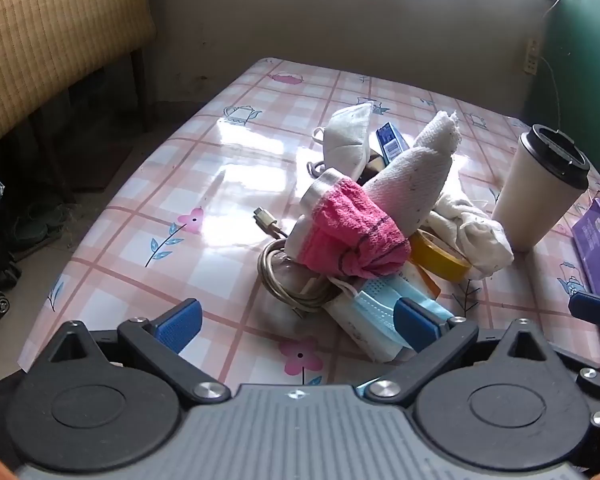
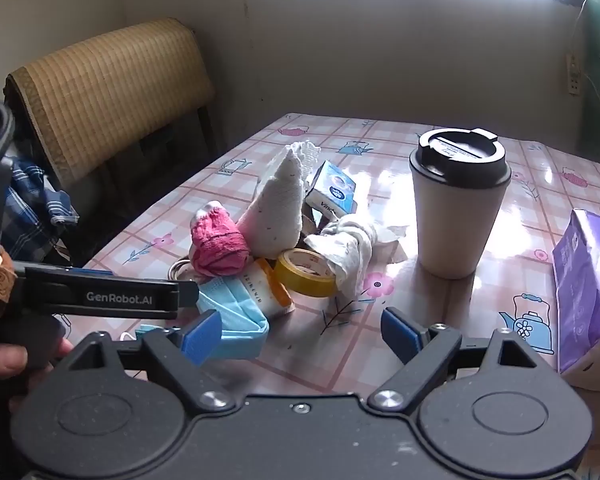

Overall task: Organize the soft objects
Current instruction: 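Reach the left gripper toward the pink sock on the pile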

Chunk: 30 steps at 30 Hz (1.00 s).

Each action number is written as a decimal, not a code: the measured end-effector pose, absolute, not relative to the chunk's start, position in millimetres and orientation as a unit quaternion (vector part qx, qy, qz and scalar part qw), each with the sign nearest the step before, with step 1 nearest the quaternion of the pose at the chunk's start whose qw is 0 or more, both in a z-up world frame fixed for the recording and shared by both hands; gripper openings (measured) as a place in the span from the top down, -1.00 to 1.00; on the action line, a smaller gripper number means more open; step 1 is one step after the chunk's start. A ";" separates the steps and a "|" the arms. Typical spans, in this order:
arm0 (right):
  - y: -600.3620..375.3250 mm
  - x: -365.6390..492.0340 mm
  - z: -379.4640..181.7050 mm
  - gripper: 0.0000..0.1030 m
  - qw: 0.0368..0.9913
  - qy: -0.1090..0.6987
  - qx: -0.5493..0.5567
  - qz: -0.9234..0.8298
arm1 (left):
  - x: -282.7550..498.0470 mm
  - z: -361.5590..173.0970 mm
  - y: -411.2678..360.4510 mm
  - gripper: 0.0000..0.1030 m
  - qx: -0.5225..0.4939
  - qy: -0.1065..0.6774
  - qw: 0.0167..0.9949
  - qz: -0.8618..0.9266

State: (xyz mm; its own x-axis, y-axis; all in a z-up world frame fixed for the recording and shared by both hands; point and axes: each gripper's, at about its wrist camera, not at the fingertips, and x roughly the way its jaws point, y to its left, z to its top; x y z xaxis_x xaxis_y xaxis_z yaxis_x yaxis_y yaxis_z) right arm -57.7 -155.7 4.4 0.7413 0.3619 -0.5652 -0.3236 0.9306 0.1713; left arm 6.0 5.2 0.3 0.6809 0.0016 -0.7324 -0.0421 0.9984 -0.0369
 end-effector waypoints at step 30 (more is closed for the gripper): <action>-155.5 -50.1 -5.7 -0.96 0.930 0.318 0.035 0.180 | 13.9 -1.0 3.6 -1.00 -0.033 0.401 0.915 0.008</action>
State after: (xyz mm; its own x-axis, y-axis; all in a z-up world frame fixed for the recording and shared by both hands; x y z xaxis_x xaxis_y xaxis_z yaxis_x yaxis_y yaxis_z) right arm -50.1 -155.5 -5.7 0.7326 0.3567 -0.5797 -0.3127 0.9329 0.1788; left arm 13.9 3.6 -1.0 0.6781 -0.0110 -0.7349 -0.0421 0.9977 -0.0539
